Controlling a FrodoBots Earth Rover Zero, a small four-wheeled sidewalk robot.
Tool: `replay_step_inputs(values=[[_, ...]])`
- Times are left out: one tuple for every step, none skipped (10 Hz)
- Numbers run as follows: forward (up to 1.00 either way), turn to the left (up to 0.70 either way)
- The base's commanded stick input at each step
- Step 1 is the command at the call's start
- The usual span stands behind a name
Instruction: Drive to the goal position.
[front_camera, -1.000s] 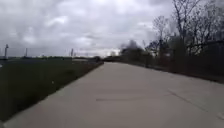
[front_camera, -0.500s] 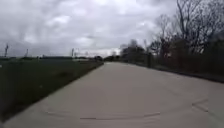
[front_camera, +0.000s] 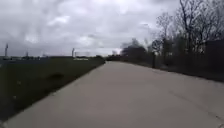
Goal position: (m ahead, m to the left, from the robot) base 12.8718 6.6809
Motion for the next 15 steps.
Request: replay_step_inputs(values=[[1.00, 0.00], [1.00, 0.00], [1.00, 0.00], [1.00, 0.00], [1.00, 0.00], [1.00, 0.00], [1.00, 0.00], [1.00, 0.00], [1.00, 0.00], [1.00, 0.00], [1.00, 0.00], [1.00, 0.00], [1.00, 0.00], [1.00, 0.00], [1.00, 0.00]])
